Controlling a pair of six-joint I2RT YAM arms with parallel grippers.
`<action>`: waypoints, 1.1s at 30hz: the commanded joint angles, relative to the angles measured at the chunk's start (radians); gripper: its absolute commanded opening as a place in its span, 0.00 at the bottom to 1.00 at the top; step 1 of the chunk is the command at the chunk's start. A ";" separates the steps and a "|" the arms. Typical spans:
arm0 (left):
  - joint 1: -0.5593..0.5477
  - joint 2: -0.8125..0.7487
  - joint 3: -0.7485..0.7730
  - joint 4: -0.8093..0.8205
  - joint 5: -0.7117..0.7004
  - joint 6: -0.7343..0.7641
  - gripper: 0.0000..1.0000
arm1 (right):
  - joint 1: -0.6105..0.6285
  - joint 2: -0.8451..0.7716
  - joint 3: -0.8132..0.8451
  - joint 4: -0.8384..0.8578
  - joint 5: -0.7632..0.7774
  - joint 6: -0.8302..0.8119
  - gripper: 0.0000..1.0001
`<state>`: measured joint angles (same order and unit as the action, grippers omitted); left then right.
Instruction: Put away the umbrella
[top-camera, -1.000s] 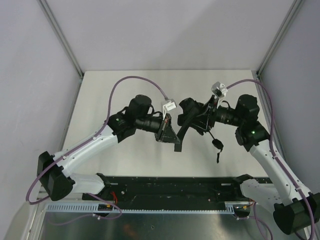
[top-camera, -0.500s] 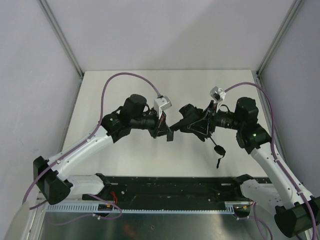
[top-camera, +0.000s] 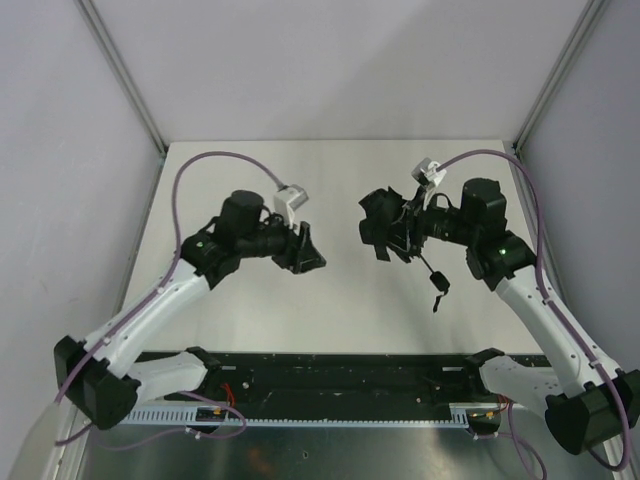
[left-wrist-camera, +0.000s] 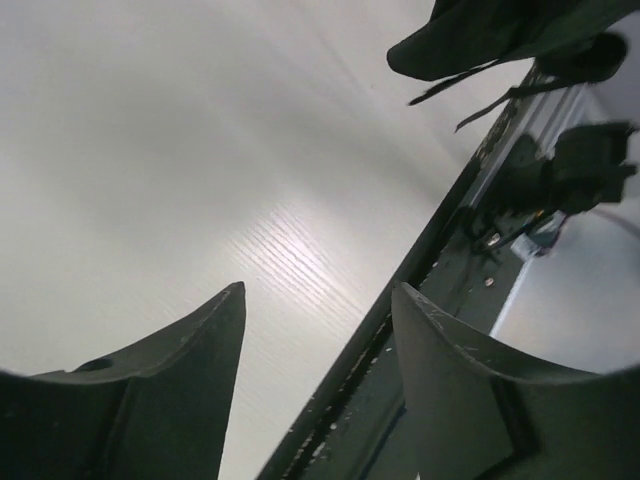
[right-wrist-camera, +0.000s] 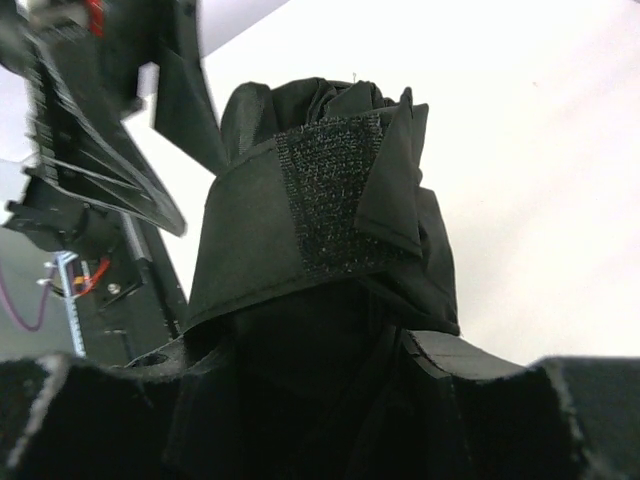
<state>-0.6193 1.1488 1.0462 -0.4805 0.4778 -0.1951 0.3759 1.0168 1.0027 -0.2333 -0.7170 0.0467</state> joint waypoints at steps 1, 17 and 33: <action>0.090 -0.122 -0.034 0.060 0.073 -0.255 0.66 | 0.017 0.026 0.101 -0.038 0.103 -0.133 0.00; 0.054 -0.251 -0.516 0.471 -0.039 -1.778 0.77 | 0.090 0.047 0.132 -0.054 0.189 -0.200 0.00; -0.033 0.061 -0.494 0.853 0.052 -1.950 0.71 | 0.219 0.127 0.175 -0.052 0.237 -0.147 0.00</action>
<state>-0.6361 1.2362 0.5812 0.2657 0.5465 -1.9568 0.5220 1.1561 1.1114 -0.3382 -0.5106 -0.0547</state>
